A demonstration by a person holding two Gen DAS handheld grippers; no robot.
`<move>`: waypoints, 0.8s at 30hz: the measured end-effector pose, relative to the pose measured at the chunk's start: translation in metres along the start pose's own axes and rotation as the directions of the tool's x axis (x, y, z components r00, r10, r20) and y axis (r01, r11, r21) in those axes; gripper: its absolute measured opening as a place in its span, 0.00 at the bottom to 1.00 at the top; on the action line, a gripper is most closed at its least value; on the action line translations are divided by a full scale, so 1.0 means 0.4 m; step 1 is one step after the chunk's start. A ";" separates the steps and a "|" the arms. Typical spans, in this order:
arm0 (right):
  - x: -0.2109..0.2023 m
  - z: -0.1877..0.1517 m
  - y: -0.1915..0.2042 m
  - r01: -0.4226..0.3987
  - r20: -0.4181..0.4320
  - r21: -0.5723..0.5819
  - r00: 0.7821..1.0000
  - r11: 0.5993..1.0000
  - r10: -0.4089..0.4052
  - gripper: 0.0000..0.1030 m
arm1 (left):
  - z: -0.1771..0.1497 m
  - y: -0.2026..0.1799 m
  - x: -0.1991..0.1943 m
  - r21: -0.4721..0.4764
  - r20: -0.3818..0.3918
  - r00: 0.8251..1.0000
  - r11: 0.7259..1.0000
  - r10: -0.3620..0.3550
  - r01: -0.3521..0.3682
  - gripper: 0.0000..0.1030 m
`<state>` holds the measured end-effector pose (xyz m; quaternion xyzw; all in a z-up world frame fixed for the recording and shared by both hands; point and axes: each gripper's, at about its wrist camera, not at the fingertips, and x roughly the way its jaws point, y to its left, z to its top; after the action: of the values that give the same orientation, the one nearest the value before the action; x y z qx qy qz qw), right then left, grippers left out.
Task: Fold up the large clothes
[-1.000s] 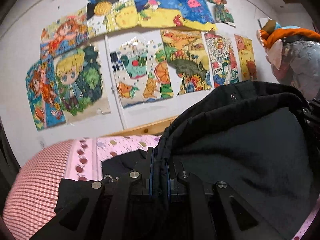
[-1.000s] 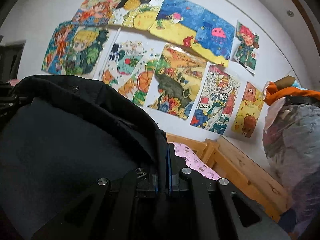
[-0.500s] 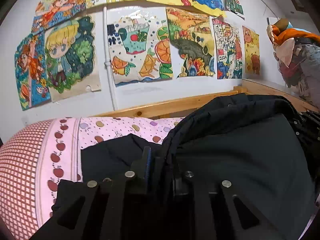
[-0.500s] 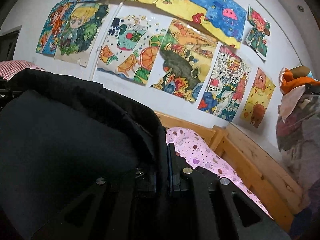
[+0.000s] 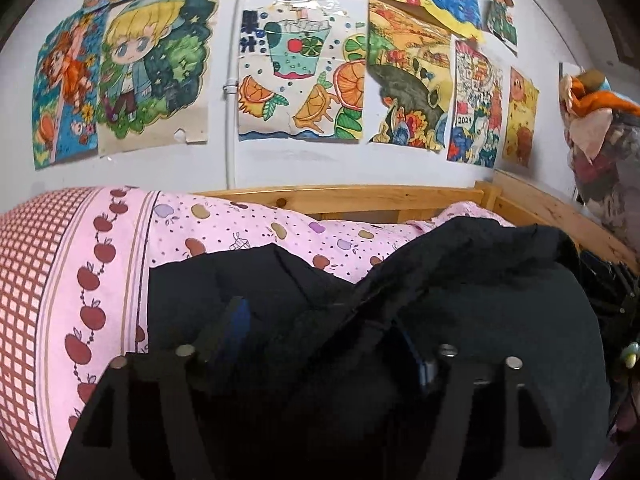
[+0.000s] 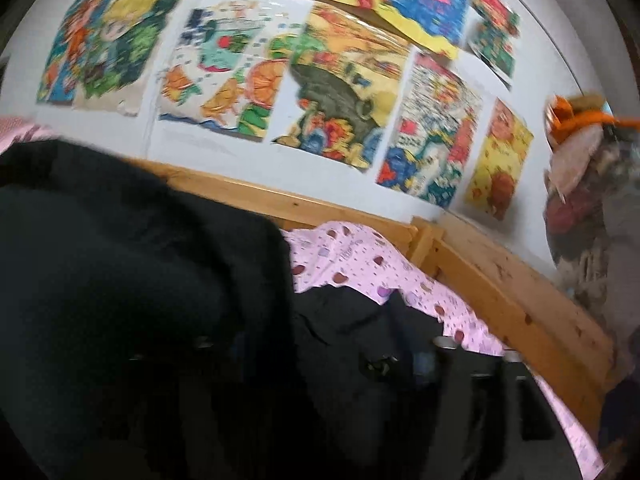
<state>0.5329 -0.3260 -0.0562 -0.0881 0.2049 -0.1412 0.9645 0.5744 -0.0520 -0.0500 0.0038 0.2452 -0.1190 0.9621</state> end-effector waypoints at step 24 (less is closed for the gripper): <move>-0.157 0.086 -0.161 0.001 0.193 0.062 0.981 0.998 -0.013 0.93 | 0.036 0.013 -0.214 -0.129 0.306 0.952 0.992 0.032 0.008 0.98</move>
<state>0.4772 -0.3635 0.0125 -0.0721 0.1055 -0.1415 0.9817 0.5093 -0.0286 0.0028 -0.0752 0.0997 -0.0964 0.9875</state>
